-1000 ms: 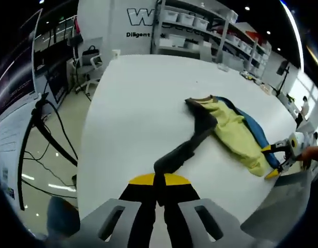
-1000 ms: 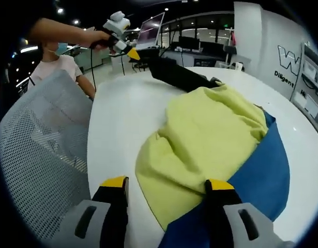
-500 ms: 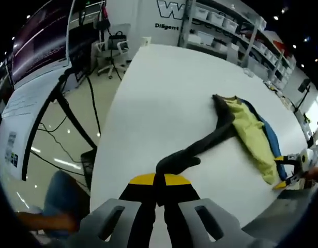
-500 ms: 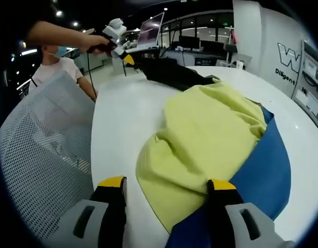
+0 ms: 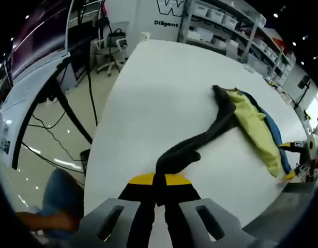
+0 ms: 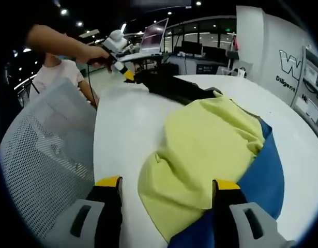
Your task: Fold the garment on the visible template until the final outline fits inside the template.
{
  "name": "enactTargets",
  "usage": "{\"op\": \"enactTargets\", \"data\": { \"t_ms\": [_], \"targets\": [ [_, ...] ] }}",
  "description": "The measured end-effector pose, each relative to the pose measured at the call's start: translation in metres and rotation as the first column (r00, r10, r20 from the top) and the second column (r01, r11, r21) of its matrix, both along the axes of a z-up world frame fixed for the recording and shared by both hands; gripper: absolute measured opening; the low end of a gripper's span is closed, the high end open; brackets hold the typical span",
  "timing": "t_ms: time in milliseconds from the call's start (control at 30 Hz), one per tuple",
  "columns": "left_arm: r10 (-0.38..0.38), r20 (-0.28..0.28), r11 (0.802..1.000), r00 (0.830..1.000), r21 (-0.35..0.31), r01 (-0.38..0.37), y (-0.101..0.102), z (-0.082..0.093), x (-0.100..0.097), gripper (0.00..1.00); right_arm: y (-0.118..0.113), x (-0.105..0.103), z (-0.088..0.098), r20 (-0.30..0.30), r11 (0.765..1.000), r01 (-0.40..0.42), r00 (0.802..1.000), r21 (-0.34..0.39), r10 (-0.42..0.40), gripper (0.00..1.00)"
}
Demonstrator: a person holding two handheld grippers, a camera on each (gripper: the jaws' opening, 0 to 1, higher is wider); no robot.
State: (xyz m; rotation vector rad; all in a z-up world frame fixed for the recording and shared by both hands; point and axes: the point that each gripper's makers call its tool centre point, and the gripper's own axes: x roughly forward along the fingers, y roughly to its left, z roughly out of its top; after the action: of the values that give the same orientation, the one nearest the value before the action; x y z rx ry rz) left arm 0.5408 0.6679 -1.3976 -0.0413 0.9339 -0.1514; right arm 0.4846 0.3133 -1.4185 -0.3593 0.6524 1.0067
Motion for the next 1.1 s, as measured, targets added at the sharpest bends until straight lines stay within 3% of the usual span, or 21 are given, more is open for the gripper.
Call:
{"op": "enactTargets", "data": {
  "t_ms": [100, 233, 400, 500, 600, 833, 967, 1100],
  "targets": [
    [-0.047, 0.032, 0.997, 0.998, 0.069, 0.045, 0.003, 0.001, 0.004, 0.10, 0.000, 0.002, 0.000, 0.004, 1.000, 0.010, 1.000, 0.008, -0.010, 0.69],
    [-0.063, 0.055, 0.997, 0.996, 0.054, 0.060, -0.004, 0.005, 0.009, 0.20, 0.001, 0.004, 0.000, 0.005, 0.999, 0.027, 1.000, 0.018, -0.028, 0.71],
    [-0.109, 0.097, 0.993, 0.989, 0.052, 0.104, -0.018, 0.009, 0.016, 0.24, 0.010, 0.006, -0.005, -0.002, 0.999, 0.031, 1.000, 0.026, -0.031, 0.77],
    [-0.166, 0.114, 0.983, 0.980, 0.094, 0.156, -0.023, 0.011, 0.021, 0.25, 0.017, 0.006, -0.007, -0.016, 0.999, 0.029, 0.999, 0.031, -0.029, 0.78],
    [-0.214, 0.138, 0.976, 0.967, 0.079, 0.205, -0.038, 0.014, 0.027, 0.30, 0.025, 0.006, -0.010, -0.026, 0.999, 0.019, 0.999, 0.032, -0.018, 0.78],
    [-0.299, 0.104, 0.952, 0.948, 0.092, 0.291, -0.072, 0.000, 0.038, 0.32, 0.041, 0.001, -0.022, -0.071, 1.000, 0.000, 0.997, 0.024, 0.001, 0.79],
    [-0.340, 0.072, 0.936, 0.938, 0.119, 0.331, -0.080, -0.012, 0.044, 0.31, 0.040, 0.000, -0.026, -0.086, 1.000, 0.003, 0.996, 0.019, -0.002, 0.80],
    [-0.322, 0.043, 0.944, 0.946, 0.094, 0.317, -0.082, -0.017, 0.051, 0.18, 0.038, 0.000, -0.024, -0.096, 1.000, 0.015, 0.995, 0.024, -0.013, 0.79]
  ]
}}
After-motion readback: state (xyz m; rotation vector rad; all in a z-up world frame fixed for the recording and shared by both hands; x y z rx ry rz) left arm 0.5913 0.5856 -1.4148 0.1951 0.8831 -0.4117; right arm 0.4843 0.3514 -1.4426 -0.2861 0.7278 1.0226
